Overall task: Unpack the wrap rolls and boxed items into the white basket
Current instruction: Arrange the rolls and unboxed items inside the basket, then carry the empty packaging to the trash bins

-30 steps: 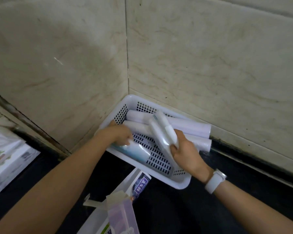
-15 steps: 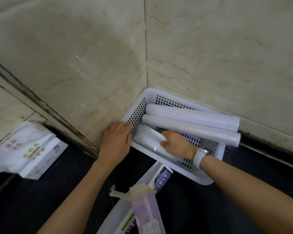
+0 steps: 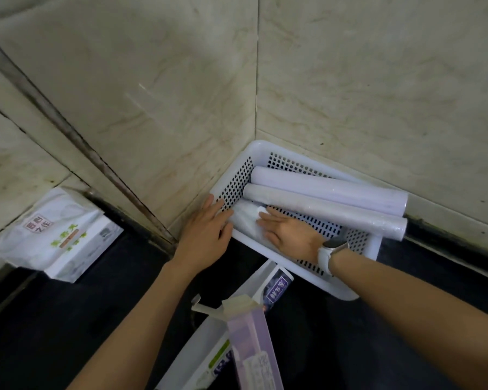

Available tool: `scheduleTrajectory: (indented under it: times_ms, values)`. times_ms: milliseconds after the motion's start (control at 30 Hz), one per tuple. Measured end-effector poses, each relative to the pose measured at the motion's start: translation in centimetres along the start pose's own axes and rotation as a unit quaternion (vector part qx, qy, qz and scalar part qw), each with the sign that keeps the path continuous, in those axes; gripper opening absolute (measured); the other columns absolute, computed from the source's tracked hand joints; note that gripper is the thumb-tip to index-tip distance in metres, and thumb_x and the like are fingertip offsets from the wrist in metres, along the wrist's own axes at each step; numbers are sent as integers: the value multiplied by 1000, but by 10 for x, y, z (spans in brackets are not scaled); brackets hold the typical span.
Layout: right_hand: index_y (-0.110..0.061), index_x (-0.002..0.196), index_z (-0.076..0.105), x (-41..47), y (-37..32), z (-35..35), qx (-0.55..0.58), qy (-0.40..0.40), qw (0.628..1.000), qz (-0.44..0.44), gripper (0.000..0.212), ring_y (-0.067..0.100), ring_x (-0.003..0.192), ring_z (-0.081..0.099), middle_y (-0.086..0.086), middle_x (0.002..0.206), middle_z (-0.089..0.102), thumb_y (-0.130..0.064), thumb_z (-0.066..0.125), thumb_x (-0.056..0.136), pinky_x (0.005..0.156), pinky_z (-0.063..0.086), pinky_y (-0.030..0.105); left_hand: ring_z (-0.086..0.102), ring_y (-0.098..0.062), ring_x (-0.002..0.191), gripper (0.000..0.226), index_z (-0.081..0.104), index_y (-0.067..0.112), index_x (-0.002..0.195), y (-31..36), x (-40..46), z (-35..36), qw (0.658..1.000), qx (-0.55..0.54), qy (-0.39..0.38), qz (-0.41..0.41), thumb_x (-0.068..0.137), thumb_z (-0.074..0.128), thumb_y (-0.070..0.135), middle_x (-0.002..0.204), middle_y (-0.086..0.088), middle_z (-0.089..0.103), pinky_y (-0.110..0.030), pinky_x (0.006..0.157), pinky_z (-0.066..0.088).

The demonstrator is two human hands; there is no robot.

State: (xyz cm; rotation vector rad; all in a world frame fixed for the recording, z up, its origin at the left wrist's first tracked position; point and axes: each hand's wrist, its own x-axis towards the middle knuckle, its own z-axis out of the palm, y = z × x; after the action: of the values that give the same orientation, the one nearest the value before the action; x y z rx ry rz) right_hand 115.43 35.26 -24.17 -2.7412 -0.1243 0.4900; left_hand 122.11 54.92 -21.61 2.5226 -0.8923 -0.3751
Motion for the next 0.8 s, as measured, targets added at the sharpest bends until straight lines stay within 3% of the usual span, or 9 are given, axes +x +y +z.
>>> scheduleTrajectory:
  times_ms: [100, 200, 300, 433, 533, 633, 733, 800]
  values:
    - [-10, 143, 26, -14, -15, -5, 93, 80, 992, 9, 45, 20, 145, 11, 10, 155, 20, -16, 31, 98, 118, 10, 27, 14, -15, 144, 40, 42, 14, 135, 8, -2, -13, 995, -99, -11, -29, 96, 43, 20, 154, -2, 24, -24, 111, 14]
    - [-5, 138, 36, -37, -38, -6, 164, 193, 967, 2, 43, 20, 142, 20, 13, 151, 30, -11, 37, 95, 117, 13, 28, 38, -13, 129, 37, 48, 10, 130, 15, -18, -28, 985, -160, 46, -42, 95, 45, 16, 143, -7, 42, -19, 103, 24]
    - [-7, 132, 46, -66, -65, 1, 216, 284, 934, 25, 44, 12, 134, 28, 11, 146, 40, -17, 35, 90, 114, 18, 27, 48, -19, 121, 34, 50, 10, 128, 18, -55, -33, 966, -225, 100, -82, 94, 45, 12, 131, -10, 53, -23, 99, 32]
    - [-7, 122, 53, -112, -104, 27, 277, 382, 878, 75, 38, 13, 122, 42, 11, 130, 50, -18, 39, 88, 107, 37, 33, 50, -22, 120, 36, 47, 11, 130, 13, -121, -10, 944, -245, 118, -186, 94, 44, 14, 134, -10, 51, -23, 93, 34]
    - [-12, 123, 48, -152, -134, 59, 297, 367, 876, 96, 41, 10, 113, 46, 1, 122, 47, -28, 43, 86, 98, 46, 38, 51, -24, 119, 38, 46, 11, 131, 10, -171, 17, 939, -250, 98, -215, 93, 44, 13, 133, -13, 51, -26, 95, 35]
    - [-19, 138, 31, -183, -161, 92, 295, 273, 903, 151, 64, 12, 123, 40, -8, 129, 34, -42, 51, 82, 99, 39, 28, 43, -25, 129, 47, 37, 15, 138, 9, -205, 38, 943, -231, 60, -232, 92, 46, 22, 142, -9, 43, -39, 106, 33]
    - [-24, 146, 5, -194, -182, 122, 219, 173, 934, 224, 94, 21, 129, 33, 1, 143, 26, -49, 60, 74, 102, 40, 39, 30, -29, 135, 81, 14, 21, 145, 11, -224, 53, 976, -80, -18, -200, 81, 60, 43, 150, -6, 29, -51, 108, 26]
    - [-27, 145, -7, -198, -189, 136, 193, 144, 935, 259, 97, 27, 122, 40, 5, 138, 31, -45, 60, 78, 95, 45, 43, 28, -32, 134, 98, 3, 23, 145, 10, -227, 62, 978, -30, -53, -202, 75, 68, 42, 150, -9, 25, -53, 106, 26]
